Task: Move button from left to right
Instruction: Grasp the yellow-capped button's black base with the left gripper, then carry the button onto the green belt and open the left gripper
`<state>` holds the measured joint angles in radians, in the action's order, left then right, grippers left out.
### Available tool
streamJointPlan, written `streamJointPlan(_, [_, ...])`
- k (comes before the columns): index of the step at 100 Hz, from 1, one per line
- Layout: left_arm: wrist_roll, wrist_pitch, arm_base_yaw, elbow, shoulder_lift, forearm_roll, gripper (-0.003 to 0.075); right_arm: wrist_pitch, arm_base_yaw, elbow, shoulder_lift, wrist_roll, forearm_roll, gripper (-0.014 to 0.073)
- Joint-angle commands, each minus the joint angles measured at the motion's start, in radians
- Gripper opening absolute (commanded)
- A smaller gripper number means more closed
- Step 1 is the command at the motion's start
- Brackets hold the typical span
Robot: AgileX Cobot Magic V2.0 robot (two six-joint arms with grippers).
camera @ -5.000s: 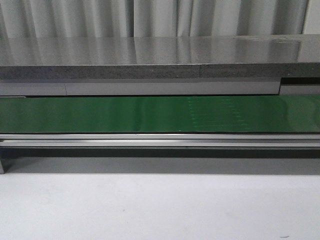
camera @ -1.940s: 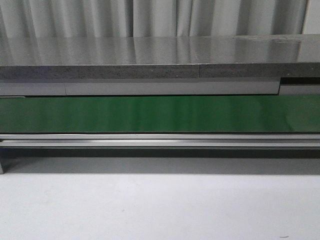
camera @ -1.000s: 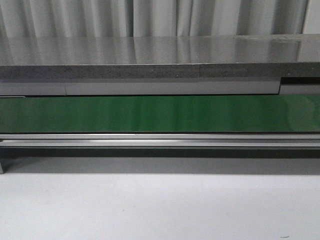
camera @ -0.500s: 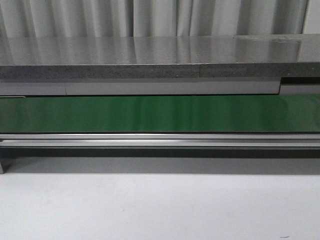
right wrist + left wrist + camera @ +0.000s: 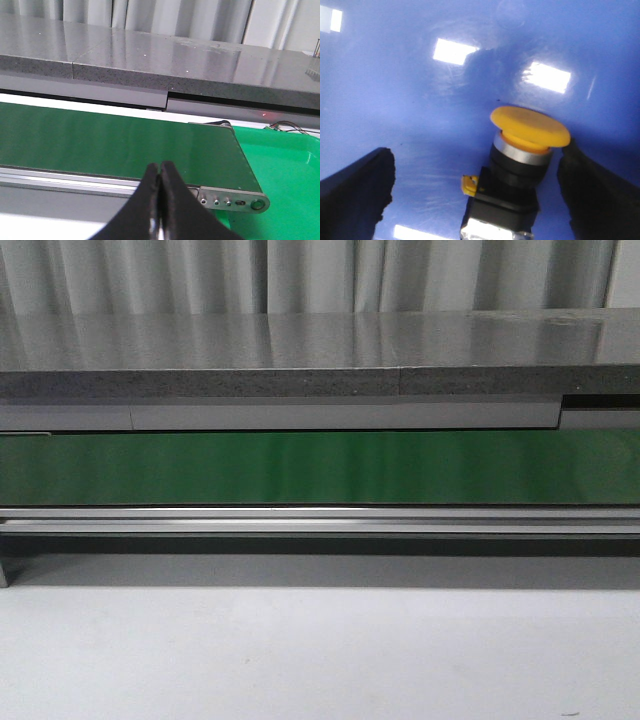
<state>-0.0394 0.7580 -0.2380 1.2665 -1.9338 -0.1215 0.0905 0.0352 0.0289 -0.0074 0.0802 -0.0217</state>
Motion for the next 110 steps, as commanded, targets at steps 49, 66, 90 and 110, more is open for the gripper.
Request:
streamJointPlan(49, [0.001,-0.005,0.001,0.023,0.038,0.021,0.0144,-0.084,0.0,0.001,-0.018,-0.003,0.009,-0.0068])
streamJointPlan(66, [0.001,0.038,0.001,0.052,0.046,0.022,0.0056,-0.084,0.0,0.001,-0.018,-0.003,0.009,-0.0068])
streamJointPlan(90, [-0.001,0.152,0.001,0.182,0.082,0.022,0.0032,-0.084,0.0,0.001,-0.018,-0.003,0.009,-0.0068])
streamJointPlan(110, [-0.039,0.235,0.01,0.286,0.147,0.079,0.0032,-0.084,0.0,0.001,-0.018,-0.003,0.009,-0.0068])
